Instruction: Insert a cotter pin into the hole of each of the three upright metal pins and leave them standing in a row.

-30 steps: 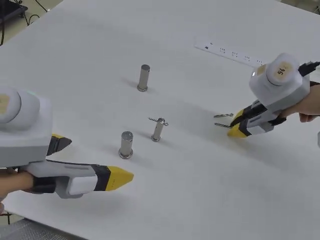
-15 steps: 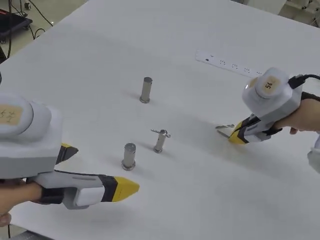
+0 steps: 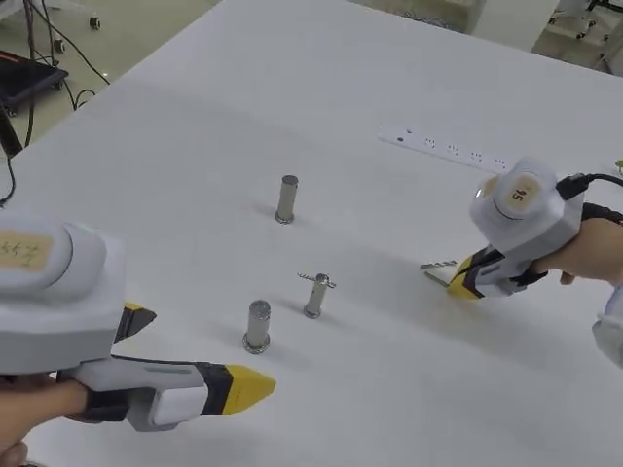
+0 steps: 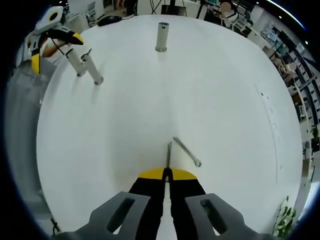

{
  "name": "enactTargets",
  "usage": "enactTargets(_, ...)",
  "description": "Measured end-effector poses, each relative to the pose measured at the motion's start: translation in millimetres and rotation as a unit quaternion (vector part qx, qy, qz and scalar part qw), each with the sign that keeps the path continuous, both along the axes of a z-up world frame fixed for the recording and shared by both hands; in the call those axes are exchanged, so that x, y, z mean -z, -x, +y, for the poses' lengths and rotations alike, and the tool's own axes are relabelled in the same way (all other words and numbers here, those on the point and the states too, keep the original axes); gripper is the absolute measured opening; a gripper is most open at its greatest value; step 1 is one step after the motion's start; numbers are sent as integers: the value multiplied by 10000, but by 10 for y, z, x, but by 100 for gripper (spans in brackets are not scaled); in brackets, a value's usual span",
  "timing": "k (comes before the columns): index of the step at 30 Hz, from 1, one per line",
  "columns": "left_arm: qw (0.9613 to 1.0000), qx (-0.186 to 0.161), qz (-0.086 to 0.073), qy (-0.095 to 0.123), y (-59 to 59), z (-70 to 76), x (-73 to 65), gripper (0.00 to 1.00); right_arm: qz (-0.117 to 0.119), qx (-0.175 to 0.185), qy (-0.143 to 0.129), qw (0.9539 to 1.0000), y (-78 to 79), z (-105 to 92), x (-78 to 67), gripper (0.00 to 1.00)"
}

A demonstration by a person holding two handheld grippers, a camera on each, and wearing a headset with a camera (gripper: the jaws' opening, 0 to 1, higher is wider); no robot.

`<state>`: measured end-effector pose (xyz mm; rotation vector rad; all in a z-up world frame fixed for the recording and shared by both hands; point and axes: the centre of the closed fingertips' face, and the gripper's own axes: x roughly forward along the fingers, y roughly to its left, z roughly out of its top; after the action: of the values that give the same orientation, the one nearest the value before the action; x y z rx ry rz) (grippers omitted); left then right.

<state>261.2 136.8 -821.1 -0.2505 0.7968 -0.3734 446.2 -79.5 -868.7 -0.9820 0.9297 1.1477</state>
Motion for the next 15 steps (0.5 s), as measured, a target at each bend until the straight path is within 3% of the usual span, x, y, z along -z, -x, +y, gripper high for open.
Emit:
enactTargets(8,10000,8,-44,-12,15,14,-31,90,-366,-172,22,9992,11,24,-42,2)
enactTargets(13,10000,10,22,3,48,24,-21,87,-544,-211,-63,9983,15,49,-141,2)
enactTargets(15,10000,-15,15,26,50,34,-31,87,-735,-235,-131,9969,3,66,-205,2)
